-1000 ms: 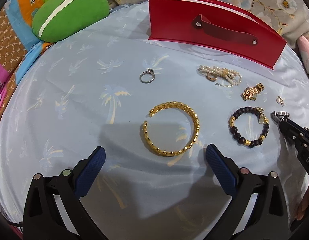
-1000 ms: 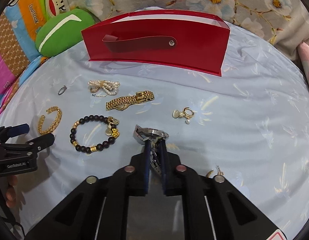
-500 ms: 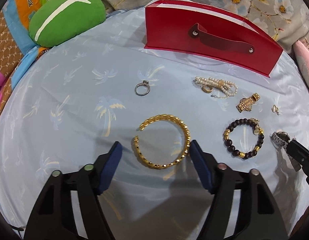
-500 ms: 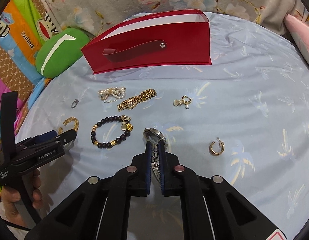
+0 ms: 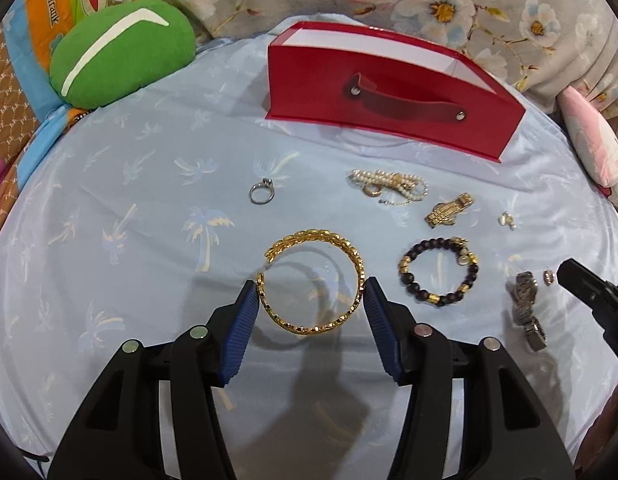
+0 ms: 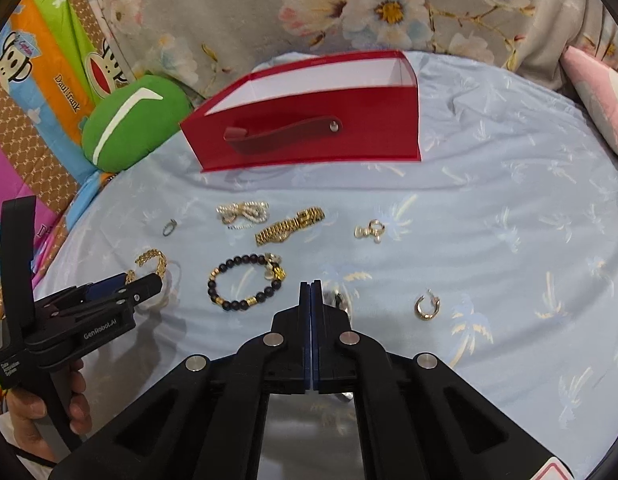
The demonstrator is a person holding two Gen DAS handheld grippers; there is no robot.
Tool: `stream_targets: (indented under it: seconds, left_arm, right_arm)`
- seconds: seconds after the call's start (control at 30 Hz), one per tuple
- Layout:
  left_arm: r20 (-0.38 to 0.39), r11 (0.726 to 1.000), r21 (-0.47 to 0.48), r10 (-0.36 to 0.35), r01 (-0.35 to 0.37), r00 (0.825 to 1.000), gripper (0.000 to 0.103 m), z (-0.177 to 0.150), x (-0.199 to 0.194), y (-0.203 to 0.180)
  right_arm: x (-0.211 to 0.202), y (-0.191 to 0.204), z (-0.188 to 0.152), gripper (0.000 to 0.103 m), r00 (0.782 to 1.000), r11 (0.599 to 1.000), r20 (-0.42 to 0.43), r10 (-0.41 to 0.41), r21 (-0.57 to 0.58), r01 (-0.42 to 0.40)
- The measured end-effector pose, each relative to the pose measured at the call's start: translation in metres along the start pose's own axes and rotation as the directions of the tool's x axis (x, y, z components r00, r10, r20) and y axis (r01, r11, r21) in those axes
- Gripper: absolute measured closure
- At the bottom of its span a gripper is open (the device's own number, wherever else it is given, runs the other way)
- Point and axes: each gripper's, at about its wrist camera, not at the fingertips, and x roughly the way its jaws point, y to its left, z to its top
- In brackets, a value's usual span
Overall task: Organize jewelry
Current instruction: 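Carry the silver pendant in the right tool while the left tool carries the bangle over the red box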
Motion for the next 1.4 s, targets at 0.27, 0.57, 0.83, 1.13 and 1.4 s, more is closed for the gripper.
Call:
stream_targets:
  seconds: [0.27, 0.57, 0.83, 1.13, 1.4]
  left_arm:
    - [0.0, 1.0, 0.003, 0.007, -0.007, 1.0, 0.05, -0.007, -0.01, 0.002]
    - [-0.025, 1.0, 0.005, -0.003, 0.003, 1.0, 0.05, -0.016, -0.006, 0.004]
    - [-0.026, 1.0, 0.011, -0.009, 0.01, 1.0, 0.05, -0.014, -0.004, 0.003]
    - [0.077, 0.998, 0.061, 0.001, -0.005, 0.997, 0.05, 0.034, -0.024, -0.005]
    - [0.233, 0.993, 0.11, 0.012, -0.039, 0.972, 0.05, 0.13, -0.037, -0.016]
  right_arm:
    - [0.015, -0.003, -0.015, 0.073, 0.997, 0.999, -0.075, -0.035, -0.019, 0.034]
    - [0.045, -0.004, -0.024, 0.083, 0.991, 0.998, -0.119, -0.065, -0.023, 0.063]
    - [0.037, -0.006, -0.019, 0.091, 0.995, 0.999, -0.095, -0.037, 0.014, 0.039]
    - [-0.009, 0.002, 0.044, 0.091, 0.997, 1.0, 0.081, 0.011, -0.018, -0.009]
    - [-0.004, -0.001, 0.149, 0.092, 0.976, 0.998, 0.213, 0.035, -0.064, -0.022]
